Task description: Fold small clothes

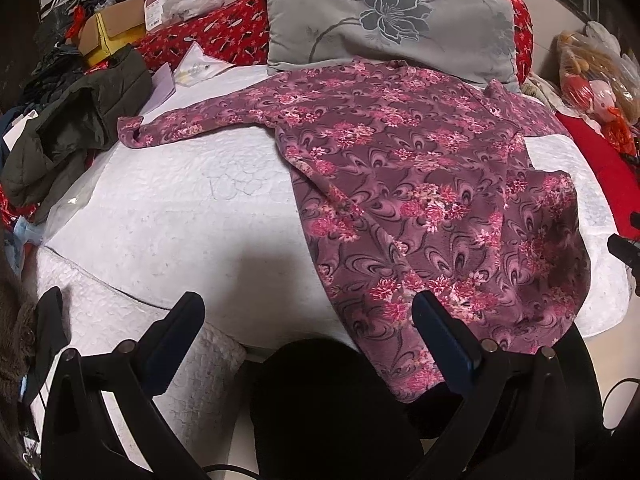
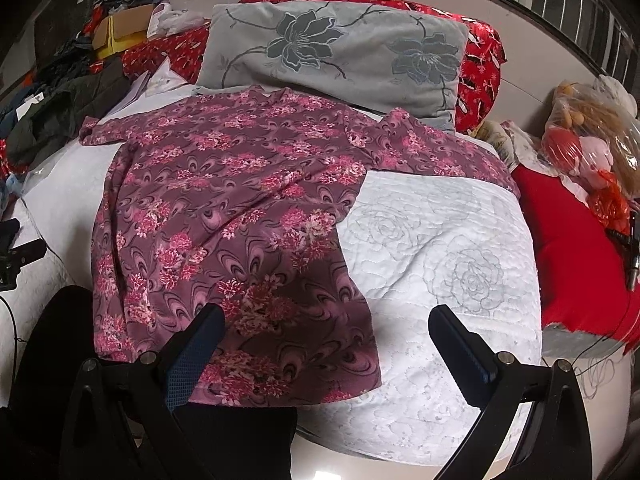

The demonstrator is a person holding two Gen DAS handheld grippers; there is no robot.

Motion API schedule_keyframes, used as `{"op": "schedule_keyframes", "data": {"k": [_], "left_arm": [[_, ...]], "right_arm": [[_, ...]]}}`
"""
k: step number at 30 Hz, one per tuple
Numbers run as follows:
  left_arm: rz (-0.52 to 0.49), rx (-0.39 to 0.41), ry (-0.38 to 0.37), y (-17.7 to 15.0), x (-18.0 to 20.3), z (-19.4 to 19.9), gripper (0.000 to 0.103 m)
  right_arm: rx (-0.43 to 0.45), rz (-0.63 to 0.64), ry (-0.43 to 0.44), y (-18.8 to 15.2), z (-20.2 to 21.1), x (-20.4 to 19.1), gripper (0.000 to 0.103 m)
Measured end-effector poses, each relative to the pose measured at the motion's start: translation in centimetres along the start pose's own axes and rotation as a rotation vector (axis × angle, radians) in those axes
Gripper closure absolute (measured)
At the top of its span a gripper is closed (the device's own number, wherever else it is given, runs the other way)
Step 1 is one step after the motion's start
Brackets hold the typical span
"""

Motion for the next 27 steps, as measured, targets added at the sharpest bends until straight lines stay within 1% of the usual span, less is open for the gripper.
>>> {"op": "schedule_keyframes", "data": {"k": [18, 27], "left_arm": [[0.004, -0.036, -0.014, 0.2, 0.5, -1.2, 0.0], [0.005, -0.04, -0.018, 0.2, 0.7, -1.4, 0.0]], "right_arm": [[-0.019, -0.019, 0.009, -0.2, -0.9, 0.3, 0.001], [-0.023, -0.022, 0.013, -0.2, -1.2, 0.4, 0.001]]}}
Point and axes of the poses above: each gripper's, at about its wrist camera, not at the fingertips, and z roughly against the way its jaws point, x to its right, y to its top, the point moved 7 cm from there along -z, roughly the way its jaws point, and after that the axes turned 8 degrees about -x, right-handed, at the moved point
